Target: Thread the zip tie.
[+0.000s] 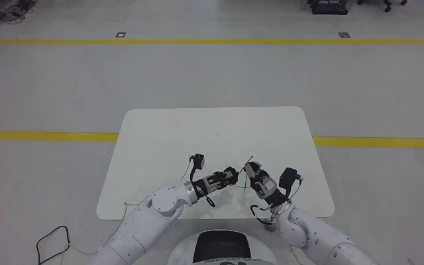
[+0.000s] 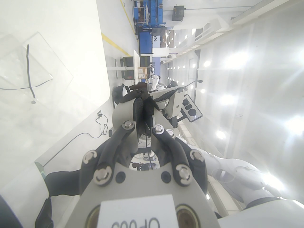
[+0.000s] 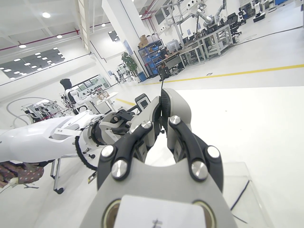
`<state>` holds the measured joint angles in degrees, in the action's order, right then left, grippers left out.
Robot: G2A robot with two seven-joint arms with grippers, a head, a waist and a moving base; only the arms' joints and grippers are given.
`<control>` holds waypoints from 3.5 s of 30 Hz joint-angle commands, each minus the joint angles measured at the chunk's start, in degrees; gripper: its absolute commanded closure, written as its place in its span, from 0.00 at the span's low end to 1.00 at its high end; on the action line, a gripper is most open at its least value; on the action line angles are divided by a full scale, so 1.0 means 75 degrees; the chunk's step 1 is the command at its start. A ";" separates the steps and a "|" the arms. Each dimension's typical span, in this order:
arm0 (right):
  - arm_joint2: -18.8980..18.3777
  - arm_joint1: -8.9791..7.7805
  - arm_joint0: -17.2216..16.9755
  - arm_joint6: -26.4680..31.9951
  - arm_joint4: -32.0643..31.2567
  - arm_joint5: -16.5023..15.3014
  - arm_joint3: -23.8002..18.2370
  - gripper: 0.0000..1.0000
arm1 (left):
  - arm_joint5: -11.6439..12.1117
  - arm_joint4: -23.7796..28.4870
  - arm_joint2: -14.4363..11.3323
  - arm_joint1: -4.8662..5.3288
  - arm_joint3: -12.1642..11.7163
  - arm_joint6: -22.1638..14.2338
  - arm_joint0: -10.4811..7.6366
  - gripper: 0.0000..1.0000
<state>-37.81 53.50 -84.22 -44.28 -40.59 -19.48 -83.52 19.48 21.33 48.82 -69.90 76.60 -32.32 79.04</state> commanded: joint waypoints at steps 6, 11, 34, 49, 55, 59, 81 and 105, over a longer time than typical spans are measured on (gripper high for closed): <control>0.0047 0.0019 0.0075 0.0030 0.0049 0.0000 0.0042 1.00 | 0.0000 0.0000 0.0000 0.0000 0.0000 0.0000 0.0000 1.00; 0.0096 0.0035 0.0132 0.0076 0.0092 0.0000 0.0095 1.00 | 0.0000 0.0000 0.0000 0.0000 0.0000 0.0000 0.0000 1.00; 0.0242 0.0000 0.0230 -0.0042 0.0228 0.0000 0.0331 1.00 | -0.0175 0.0267 -0.0066 0.0020 0.0017 -0.0241 -0.0037 1.00; 0.0907 -0.0807 0.0474 -0.0438 0.0459 0.0000 -0.0338 1.00 | -0.0343 0.0965 0.0123 0.0165 -0.0122 -0.1629 -0.0194 1.00; 0.0907 -0.0807 0.0474 -0.0438 0.0459 0.0000 -0.0338 1.00 | -0.0343 0.0965 0.0123 0.0165 -0.0122 -0.1629 -0.0194 1.00; 0.0837 -0.0790 0.0470 -0.0314 0.0357 0.0000 -0.0344 1.00 | -0.0429 0.0938 0.0055 0.0159 0.0007 -0.1508 -0.0169 1.00; 0.1207 -0.0886 0.0512 -0.0980 0.0132 0.0000 -0.0342 1.00 | -0.0337 0.0928 -0.0166 0.0175 -0.0083 -0.1329 -0.0255 1.00; 0.1480 -0.0863 0.0756 -0.1049 0.0283 0.0000 -0.0132 1.00 | -0.0249 0.1007 -0.0314 0.0195 -0.0157 -0.1297 -0.0350 1.00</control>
<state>-26.70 47.05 -78.54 -52.03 -38.43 -19.48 -84.47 17.63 28.89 46.49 -68.44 75.41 -42.06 76.42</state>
